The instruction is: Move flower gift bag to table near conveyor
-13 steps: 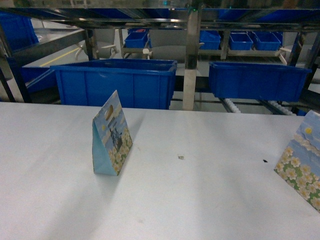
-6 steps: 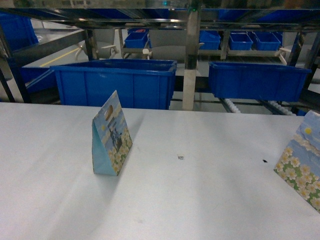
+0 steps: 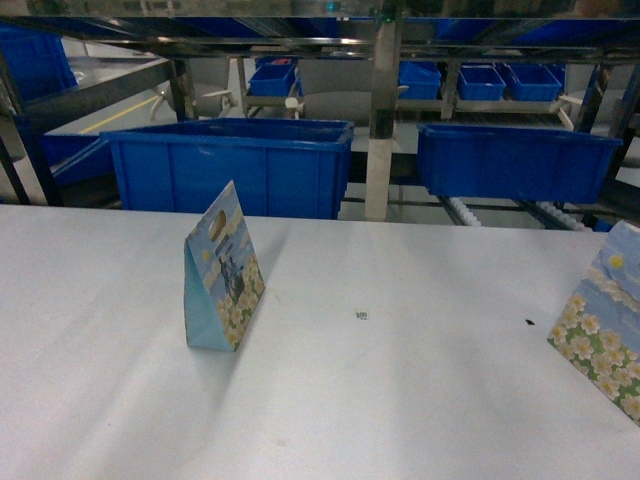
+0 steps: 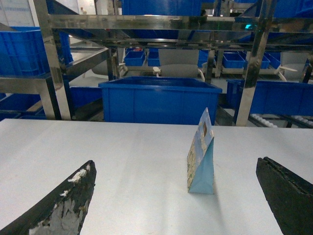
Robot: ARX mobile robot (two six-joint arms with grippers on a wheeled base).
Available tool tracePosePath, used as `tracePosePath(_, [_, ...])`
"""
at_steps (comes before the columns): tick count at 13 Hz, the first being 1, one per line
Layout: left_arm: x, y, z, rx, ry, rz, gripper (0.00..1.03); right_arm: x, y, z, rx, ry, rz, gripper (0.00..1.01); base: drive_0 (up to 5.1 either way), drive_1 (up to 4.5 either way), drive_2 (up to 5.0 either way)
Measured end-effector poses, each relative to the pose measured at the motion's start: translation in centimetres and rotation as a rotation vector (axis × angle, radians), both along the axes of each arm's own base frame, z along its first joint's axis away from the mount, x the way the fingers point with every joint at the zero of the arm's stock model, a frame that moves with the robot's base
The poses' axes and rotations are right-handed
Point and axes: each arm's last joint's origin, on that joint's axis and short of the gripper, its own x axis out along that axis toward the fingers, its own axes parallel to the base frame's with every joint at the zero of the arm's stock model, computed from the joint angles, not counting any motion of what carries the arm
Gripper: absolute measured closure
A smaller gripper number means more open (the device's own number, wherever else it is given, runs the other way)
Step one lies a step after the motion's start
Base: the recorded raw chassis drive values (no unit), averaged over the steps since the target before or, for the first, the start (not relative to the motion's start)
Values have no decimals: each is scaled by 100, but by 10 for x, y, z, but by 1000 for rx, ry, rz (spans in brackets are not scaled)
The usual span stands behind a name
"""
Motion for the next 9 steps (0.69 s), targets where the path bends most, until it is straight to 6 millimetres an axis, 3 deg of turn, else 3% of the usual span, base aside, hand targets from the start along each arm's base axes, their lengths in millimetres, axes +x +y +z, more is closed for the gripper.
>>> tracePosePath(9, [0, 0, 0, 0, 0, 0, 5, 0, 0, 0, 0, 0, 0, 3, 0, 0, 0])
